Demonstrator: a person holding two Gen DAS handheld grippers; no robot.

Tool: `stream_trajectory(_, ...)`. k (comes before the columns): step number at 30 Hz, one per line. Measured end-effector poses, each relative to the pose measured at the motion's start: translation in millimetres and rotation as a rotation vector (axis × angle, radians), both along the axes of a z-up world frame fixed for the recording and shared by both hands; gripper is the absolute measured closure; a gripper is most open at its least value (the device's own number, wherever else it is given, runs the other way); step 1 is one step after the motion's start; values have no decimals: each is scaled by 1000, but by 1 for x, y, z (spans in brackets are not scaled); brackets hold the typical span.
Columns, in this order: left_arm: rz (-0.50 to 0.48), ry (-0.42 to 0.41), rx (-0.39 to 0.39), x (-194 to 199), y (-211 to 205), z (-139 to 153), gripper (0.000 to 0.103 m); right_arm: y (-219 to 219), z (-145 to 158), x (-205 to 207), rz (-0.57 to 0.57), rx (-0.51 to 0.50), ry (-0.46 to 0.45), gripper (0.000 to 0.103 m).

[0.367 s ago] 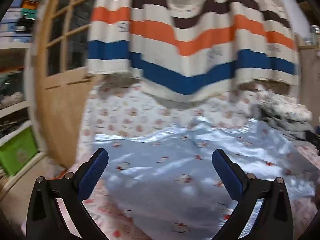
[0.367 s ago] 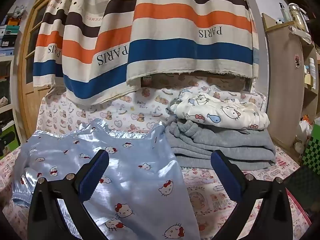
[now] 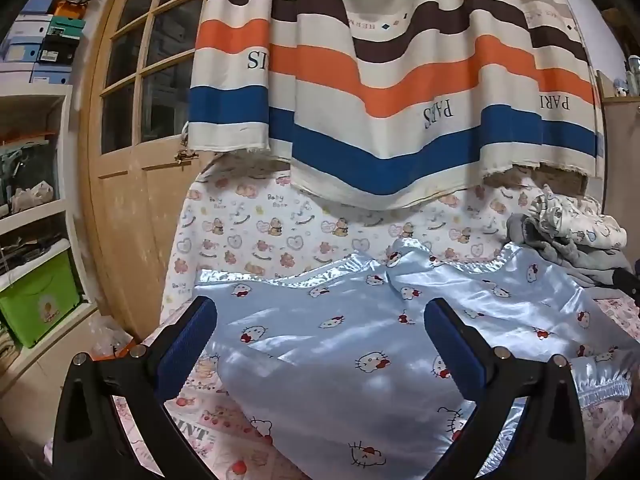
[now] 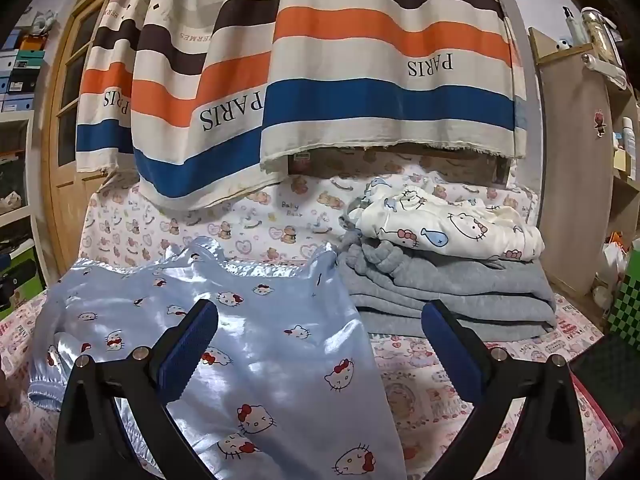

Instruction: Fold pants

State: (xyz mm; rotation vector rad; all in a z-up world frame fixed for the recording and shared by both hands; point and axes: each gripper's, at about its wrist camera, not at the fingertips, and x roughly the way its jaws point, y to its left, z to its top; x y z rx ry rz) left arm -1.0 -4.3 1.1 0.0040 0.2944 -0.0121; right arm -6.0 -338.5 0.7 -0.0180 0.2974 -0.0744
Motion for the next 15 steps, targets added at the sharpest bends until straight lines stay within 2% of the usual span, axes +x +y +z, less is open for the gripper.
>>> stream_trajectory(15,1,0,3,1,-2,-3,0,-7,2,-4,-32,7,-1,1)
